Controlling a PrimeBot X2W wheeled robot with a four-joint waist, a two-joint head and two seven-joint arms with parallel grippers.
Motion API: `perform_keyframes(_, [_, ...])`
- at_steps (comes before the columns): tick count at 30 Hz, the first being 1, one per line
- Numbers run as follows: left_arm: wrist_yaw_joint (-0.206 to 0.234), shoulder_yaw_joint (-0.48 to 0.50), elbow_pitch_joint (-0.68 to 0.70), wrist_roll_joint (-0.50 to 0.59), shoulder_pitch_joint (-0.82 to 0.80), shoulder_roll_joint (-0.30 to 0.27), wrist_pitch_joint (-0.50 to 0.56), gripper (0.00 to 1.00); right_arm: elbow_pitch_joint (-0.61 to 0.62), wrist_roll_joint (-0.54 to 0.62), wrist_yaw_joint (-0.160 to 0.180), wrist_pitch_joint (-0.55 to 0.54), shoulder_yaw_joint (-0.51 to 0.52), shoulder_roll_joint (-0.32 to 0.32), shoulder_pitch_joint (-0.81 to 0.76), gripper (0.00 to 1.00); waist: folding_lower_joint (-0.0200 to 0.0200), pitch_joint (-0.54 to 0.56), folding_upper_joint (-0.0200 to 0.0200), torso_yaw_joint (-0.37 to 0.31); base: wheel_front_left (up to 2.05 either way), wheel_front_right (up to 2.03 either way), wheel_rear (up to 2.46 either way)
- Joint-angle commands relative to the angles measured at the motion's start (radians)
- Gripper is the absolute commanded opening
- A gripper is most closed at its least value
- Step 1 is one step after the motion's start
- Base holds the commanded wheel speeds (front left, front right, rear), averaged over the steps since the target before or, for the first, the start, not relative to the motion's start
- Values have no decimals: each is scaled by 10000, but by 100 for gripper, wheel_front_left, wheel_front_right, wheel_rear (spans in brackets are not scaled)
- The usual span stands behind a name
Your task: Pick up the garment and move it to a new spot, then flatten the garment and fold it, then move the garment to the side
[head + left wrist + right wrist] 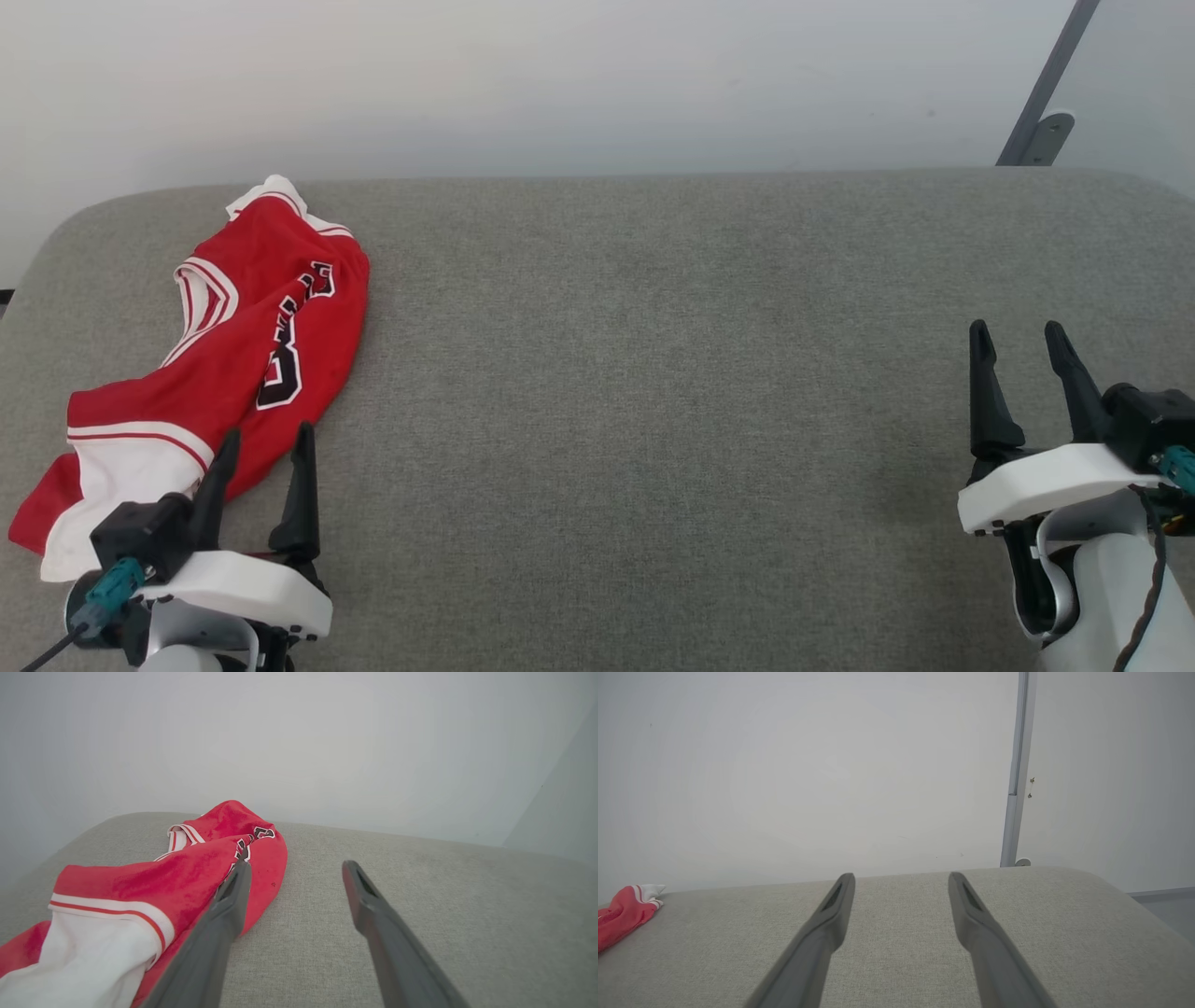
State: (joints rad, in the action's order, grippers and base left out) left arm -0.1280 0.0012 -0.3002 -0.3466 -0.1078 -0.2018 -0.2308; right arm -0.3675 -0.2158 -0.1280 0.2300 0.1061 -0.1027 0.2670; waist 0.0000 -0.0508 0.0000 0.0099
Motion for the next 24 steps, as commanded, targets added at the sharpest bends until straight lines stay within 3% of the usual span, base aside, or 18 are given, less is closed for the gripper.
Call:
perform_keyframes(1, [-40, -59, 44, 98, -149, -96, -90, 100, -34, 123, -46, 103, 20, -19, 138, 100, 0, -18, 0, 13, 0, 0, 0])
perform_keyframes(12, [-35, -187, -33, 752, -439, -197, -282, 100, -12, 695, -49, 299, -17, 15, 256, 100, 0, -256, 0, 568, 0, 0, 0])
perform_keyframes(24, [-17, 938, -201, 1633, -121, 607, -343, 100, -365, 651, -48, 364, -1272, 229, 374, 100, 0, -179, 0, 2880, 0, 0, 0])
